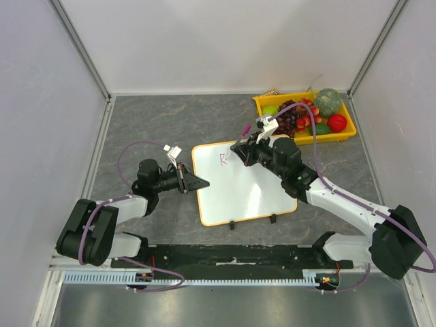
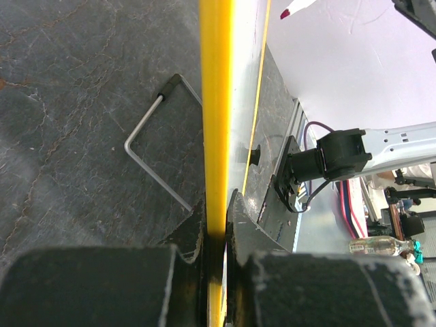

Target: Write a sentence on the whiteboard

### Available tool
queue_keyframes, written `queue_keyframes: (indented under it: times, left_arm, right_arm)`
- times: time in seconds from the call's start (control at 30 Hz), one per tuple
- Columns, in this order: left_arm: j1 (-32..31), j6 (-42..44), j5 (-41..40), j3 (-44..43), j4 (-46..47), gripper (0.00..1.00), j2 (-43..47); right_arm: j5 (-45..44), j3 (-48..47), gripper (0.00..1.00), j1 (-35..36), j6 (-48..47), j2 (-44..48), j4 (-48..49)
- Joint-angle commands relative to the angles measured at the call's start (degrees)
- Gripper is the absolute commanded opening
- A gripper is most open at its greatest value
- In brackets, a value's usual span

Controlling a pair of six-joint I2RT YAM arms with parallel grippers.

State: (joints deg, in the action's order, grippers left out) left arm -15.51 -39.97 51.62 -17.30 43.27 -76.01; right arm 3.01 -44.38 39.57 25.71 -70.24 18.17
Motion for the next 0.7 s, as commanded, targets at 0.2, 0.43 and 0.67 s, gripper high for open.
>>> queue_keyframes:
  times: [0.2, 0.43, 0.67]
  left_arm:
    - [0.21, 10.35, -10.13, 0.78, -7.49, 0.02, -1.78]
    - [0.13, 10.17, -10.04, 0.69, -7.49, 0.02, -1.86]
    - [0.21, 10.26, -10.13, 0.78, -7.49, 0.02, -1.69]
  right_arm:
    - [-2.65, -3.87, 0.0, -0.55, -0.14, -1.48, 1.25]
    - [-4.15, -2.91, 0.0, -0.9, -0.31, -1.57, 1.07]
    - [-5.2, -1.33, 0.0, -1.08, -0.31, -2.36, 0.98]
